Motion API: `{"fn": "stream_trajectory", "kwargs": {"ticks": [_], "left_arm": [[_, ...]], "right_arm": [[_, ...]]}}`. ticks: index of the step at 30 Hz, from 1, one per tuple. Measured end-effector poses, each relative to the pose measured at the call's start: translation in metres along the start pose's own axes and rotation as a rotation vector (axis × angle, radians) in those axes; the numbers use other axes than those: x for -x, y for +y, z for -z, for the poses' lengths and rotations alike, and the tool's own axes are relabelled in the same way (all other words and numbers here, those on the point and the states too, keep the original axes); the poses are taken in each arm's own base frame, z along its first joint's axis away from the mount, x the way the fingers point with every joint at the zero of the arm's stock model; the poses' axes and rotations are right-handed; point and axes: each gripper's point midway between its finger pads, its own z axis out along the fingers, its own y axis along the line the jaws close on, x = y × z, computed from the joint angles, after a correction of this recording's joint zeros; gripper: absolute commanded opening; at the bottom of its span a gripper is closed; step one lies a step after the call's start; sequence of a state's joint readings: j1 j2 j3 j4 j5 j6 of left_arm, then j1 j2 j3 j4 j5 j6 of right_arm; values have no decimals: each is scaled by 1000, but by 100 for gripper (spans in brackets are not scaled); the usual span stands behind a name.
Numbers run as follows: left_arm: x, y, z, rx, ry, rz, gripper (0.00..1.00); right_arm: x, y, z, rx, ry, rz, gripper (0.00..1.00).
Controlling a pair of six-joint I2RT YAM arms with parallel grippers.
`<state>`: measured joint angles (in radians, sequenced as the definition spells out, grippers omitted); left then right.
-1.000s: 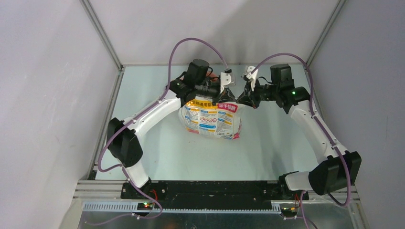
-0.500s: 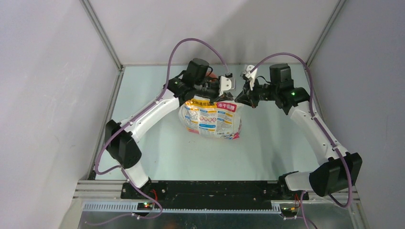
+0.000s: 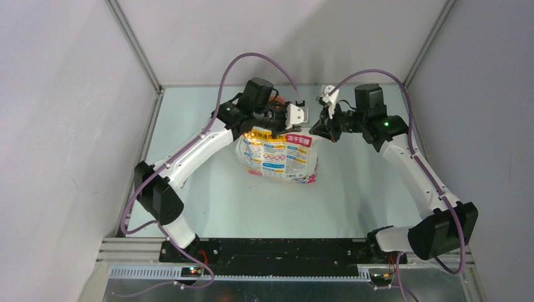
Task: Serve the pet food
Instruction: Close the pet food bag at the center of the board.
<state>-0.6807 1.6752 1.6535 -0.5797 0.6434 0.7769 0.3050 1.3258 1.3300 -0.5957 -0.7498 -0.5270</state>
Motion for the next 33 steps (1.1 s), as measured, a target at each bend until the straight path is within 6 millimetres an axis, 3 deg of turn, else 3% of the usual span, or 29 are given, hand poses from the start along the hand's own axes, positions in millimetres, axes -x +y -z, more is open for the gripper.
{"fn": "stream_trajectory", "kwargs": {"ticks": [16,33], "left_arm": [[-13,2,16,42,84,-30,0],[-45,14,60,101,181,46,0]], "right_arm": [[2,0,0,-1,-7,2,0],[5,-4,0,-8,-17,45,0]]}}
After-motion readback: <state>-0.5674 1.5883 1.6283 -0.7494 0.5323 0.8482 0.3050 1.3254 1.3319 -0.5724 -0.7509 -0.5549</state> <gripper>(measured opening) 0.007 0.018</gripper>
